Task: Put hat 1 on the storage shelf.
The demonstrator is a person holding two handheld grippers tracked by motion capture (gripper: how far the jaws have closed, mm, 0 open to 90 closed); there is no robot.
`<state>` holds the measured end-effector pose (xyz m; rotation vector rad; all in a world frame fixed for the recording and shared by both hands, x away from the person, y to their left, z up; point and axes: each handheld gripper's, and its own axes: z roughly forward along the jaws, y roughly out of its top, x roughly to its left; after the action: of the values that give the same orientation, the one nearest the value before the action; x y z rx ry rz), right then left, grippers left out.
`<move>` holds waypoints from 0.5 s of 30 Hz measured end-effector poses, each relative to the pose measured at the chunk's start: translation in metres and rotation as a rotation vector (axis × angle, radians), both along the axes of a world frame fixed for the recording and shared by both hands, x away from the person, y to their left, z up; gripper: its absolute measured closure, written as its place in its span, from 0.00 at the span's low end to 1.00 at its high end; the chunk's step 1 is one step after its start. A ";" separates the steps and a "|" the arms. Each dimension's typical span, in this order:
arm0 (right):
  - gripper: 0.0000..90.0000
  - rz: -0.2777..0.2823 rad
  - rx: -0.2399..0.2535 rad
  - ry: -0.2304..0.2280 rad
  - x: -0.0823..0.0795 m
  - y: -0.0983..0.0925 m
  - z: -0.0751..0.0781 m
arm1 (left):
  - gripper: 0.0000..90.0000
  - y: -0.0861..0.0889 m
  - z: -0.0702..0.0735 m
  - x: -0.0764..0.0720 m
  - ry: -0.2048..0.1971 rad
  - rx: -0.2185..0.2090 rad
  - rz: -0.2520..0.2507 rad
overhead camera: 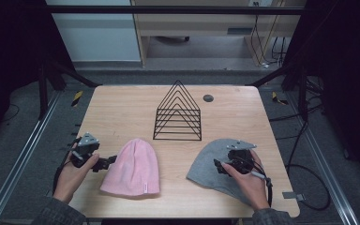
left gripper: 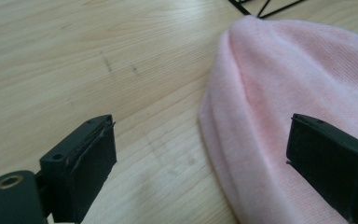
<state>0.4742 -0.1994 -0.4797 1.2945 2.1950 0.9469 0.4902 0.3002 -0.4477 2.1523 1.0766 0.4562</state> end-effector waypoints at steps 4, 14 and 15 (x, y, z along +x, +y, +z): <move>0.33 0.007 -0.001 -0.013 -0.001 -0.004 0.001 | 0.10 -0.023 0.012 0.020 0.011 0.064 -0.065; 0.48 0.012 -0.034 -0.040 -0.004 -0.007 -0.002 | 0.20 -0.046 0.020 0.060 0.062 0.004 -0.133; 0.49 0.007 -0.029 -0.042 -0.003 -0.008 -0.003 | 0.19 -0.049 0.018 0.058 0.066 0.033 -0.141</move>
<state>0.4708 -0.2076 -0.4823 1.2434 2.1748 0.9324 0.5484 0.2508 -0.4301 2.2689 0.9500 0.3421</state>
